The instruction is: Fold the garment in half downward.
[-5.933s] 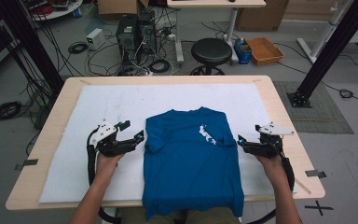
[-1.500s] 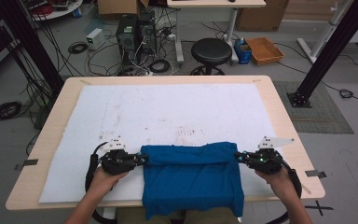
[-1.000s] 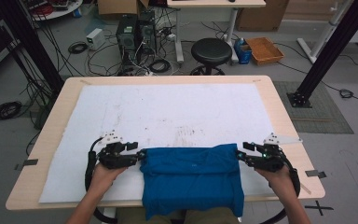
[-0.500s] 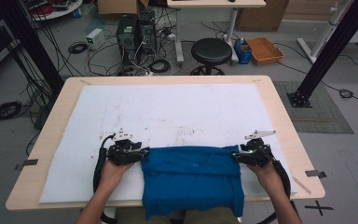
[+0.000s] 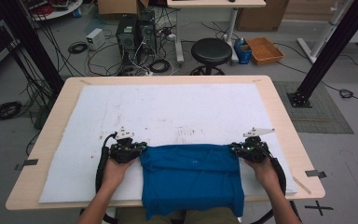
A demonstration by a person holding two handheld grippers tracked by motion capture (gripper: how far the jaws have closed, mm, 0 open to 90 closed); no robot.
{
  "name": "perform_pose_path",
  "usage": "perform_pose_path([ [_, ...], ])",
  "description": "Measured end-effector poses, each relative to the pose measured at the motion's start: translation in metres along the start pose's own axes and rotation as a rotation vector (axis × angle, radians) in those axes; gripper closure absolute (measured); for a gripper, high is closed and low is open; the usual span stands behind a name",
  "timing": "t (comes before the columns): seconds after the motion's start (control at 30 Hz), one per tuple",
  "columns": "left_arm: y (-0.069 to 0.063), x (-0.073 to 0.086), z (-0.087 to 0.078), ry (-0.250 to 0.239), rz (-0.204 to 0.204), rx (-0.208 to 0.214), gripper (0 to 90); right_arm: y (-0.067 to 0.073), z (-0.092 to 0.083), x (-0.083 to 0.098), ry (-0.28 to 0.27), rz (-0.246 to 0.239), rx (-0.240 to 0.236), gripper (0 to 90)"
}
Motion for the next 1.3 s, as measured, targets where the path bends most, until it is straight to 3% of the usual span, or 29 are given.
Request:
perform_pose_path([
  [0.13, 0.007, -0.014, 0.003, -0.030, -0.025, -0.009, 85.4, -0.009, 0.004, -0.011, -0.052, 0.012, 0.041, 81.4],
  [0.17, 0.011, -0.025, 0.005, -0.047, -0.033, -0.019, 85.4, -0.015, 0.008, -0.020, -0.078, 0.017, 0.064, 81.4],
  [0.2, 0.011, -0.025, 0.005, -0.047, -0.033, -0.019, 85.4, -0.015, 0.008, -0.020, -0.078, 0.017, 0.064, 81.4],
  [0.3, 0.021, -0.045, 0.012, -0.078, -0.058, -0.035, 85.4, -0.024, 0.013, -0.039, -0.121, 0.028, 0.108, 81.4],
  [0.43, 0.024, -0.048, 0.020, -0.086, -0.079, -0.041, 81.4, -0.029, 0.017, -0.049, -0.130, 0.034, 0.145, 80.0],
  [0.47, 0.023, -0.047, 0.020, -0.086, -0.086, -0.055, 73.2, -0.029, 0.019, -0.049, -0.125, 0.037, 0.151, 74.6],
  [0.5, 0.022, -0.046, 0.018, -0.090, -0.084, -0.065, 65.1, -0.029, 0.020, -0.049, -0.118, 0.048, 0.153, 63.0],
  [0.53, 0.021, -0.044, 0.014, -0.103, -0.067, -0.075, 63.6, -0.030, 0.020, -0.048, -0.118, 0.059, 0.161, 53.4],
  [0.63, 0.016, -0.041, 0.003, -0.139, -0.026, -0.076, 62.5, -0.030, 0.010, -0.042, -0.167, 0.089, 0.147, 45.3],
  [0.7, 0.013, -0.040, 0.001, -0.150, -0.010, -0.069, 62.5, -0.029, 0.006, -0.040, -0.185, 0.095, 0.133, 44.6],
  [0.73, 0.006, -0.039, 0.001, -0.145, 0.030, -0.020, 62.5, -0.026, 0.000, -0.036, -0.203, 0.084, 0.070, 46.1],
  [0.8, 0.000, -0.038, 0.007, -0.113, 0.069, 0.024, 60.5, -0.019, -0.001, -0.033, -0.186, 0.056, 0.007, 49.1],
  [0.87, -0.006, -0.038, 0.016, -0.081, 0.101, 0.012, 59.4, -0.012, 0.002, -0.031, -0.156, 0.012, -0.037, 53.5],
  [0.93, -0.007, -0.037, 0.020, -0.063, 0.100, 0.019, 58.1, -0.009, 0.004, -0.031, -0.145, -0.012, -0.050, 55.6],
  [0.97, -0.010, -0.036, 0.028, -0.028, 0.095, 0.026, 57.6, -0.004, 0.009, -0.031, -0.113, -0.039, -0.075, 58.8],
  [1.07, -0.014, -0.033, 0.037, 0.035, 0.144, 0.030, 60.9, 0.000, 0.016, -0.030, -0.067, -0.085, -0.081, 64.7],
  [1.17, -0.017, -0.032, 0.040, 0.056, 0.165, 0.011, 74.5, 0.000, 0.020, -0.028, -0.045, -0.105, -0.072, 79.1],
  [1.23, -0.018, -0.032, 0.038, 0.055, 0.169, 0.013, 84.1, 0.000, 0.019, -0.027, -0.055, -0.110, -0.078, 87.6],
  [1.3, -0.020, -0.031, 0.034, 0.022, 0.178, 0.026, 85.0, -0.001, 0.017, -0.026, -0.067, -0.106, -0.089, 88.6],
])
Point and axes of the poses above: each handheld gripper's, and its own axes: z roughly forward along the jaws, x roughly out of its underside, y roughly to its left, the point moved 2 cm from there along z, roughly forward along the jaws, and after that the axes turned 8 degrees about y, right-handed, at the moved point
